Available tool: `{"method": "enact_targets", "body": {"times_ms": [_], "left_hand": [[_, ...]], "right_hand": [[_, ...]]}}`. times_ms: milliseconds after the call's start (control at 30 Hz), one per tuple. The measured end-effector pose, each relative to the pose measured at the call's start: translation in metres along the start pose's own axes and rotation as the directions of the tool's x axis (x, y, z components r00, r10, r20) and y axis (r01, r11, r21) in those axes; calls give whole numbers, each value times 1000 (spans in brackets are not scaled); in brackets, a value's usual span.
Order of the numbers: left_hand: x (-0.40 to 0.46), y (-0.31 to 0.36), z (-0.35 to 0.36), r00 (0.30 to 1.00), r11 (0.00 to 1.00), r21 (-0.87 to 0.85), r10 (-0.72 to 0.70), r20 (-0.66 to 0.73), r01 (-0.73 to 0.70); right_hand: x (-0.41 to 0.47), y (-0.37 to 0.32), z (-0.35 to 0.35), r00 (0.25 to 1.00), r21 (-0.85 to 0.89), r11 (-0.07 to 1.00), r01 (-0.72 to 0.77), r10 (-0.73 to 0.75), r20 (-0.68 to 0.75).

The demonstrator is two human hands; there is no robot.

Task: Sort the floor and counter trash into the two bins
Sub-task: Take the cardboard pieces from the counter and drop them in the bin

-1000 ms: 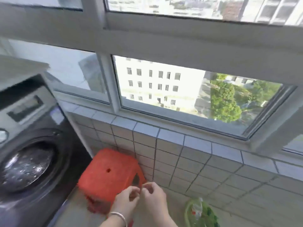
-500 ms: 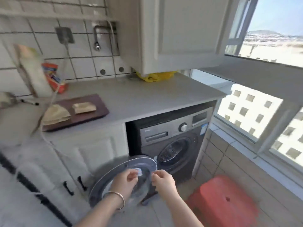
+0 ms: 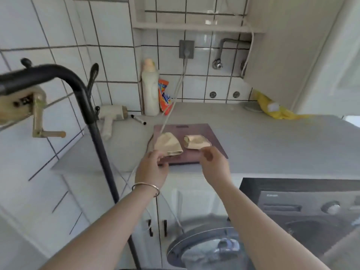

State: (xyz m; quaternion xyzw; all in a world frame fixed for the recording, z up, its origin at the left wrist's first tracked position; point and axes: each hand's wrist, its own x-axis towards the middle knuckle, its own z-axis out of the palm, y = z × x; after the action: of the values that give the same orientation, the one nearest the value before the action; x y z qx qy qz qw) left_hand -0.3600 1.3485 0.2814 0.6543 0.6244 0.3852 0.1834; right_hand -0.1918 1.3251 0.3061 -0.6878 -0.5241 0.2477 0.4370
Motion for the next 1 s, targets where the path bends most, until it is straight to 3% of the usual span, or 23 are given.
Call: {"method": "enact_targets", "body": {"times_ms": [133,333,533,733,833,1000], "left_hand": [[45,1,13,996,986,151,80,-29,-75],[81,-11,29,988,955,254,144,61,-155],[112,-29,30,935,814,504,127,330,-289],[120,-44,33,940,882,372,185,287,-288],[121,-41,39,936,898,311,235,262,-312],[112,-12,52,918,914,97,397,-21,-393]], "right_hand": [[58,-3,11,998,-238,969,68,-66,16],[107,-2,36,997,-446,895,8,28,75],[123,-3,61,987,-531,841,-107,154,45],[118,2,64,981,-469,862,-193,165,-100],[109,3,61,968,-327,917,-229,179,-178],[87,12,39,903,-115,955,-273,213,-372]]}}
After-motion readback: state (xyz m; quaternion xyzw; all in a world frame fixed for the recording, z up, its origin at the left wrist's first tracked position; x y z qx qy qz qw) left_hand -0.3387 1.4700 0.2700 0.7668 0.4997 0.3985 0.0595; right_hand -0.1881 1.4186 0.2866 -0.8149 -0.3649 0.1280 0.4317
